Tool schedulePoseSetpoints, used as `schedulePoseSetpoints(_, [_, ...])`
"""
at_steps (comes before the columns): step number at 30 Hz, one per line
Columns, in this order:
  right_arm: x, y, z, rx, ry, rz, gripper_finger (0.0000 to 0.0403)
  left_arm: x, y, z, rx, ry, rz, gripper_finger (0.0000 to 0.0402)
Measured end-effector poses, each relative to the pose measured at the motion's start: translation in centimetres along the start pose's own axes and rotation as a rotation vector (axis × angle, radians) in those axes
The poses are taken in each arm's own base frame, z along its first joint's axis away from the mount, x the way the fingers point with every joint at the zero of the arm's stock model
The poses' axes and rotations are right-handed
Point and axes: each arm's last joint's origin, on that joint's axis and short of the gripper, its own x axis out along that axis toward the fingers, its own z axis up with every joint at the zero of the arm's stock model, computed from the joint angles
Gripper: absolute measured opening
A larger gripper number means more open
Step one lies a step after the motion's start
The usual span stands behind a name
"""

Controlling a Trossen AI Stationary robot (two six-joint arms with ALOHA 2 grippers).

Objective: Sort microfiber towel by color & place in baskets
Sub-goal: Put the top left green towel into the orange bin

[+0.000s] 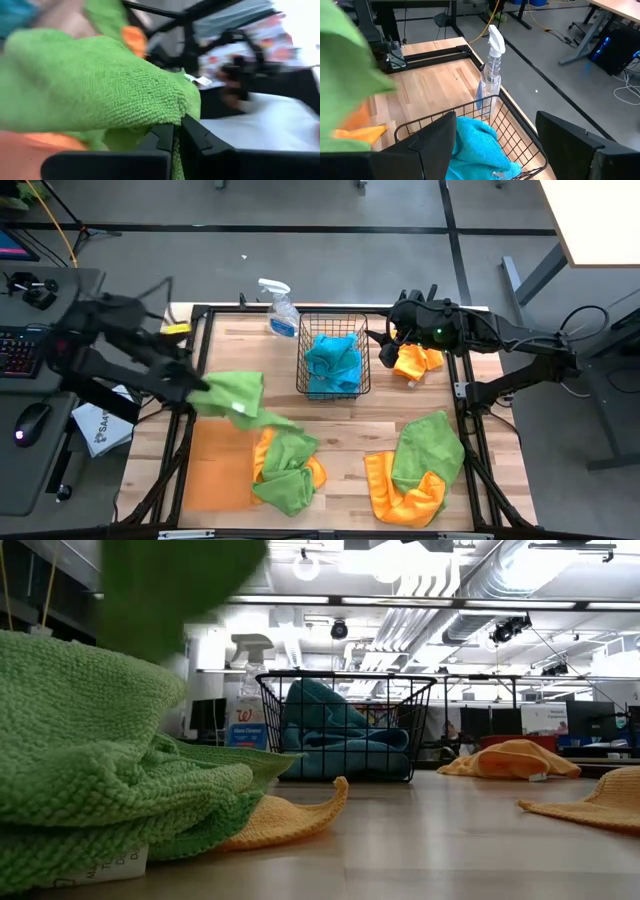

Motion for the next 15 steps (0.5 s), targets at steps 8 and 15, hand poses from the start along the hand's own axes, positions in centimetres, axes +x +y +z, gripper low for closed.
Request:
schedulePoseSetpoints(8, [0.0, 0.0, 0.0, -0.006, 0.000, 0.000, 0.0271, -1.5, -0.2, -1.6, -0.187, 0.140, 0.077, 0.0000])
schedulePoseSetpoints(15, [0.0, 0.0, 0.0, -0.006, 0.000, -0.002, 0.0271, 2.0, 2.7, -3.5, -0.191, 0.347, 0.300, 0.0000])
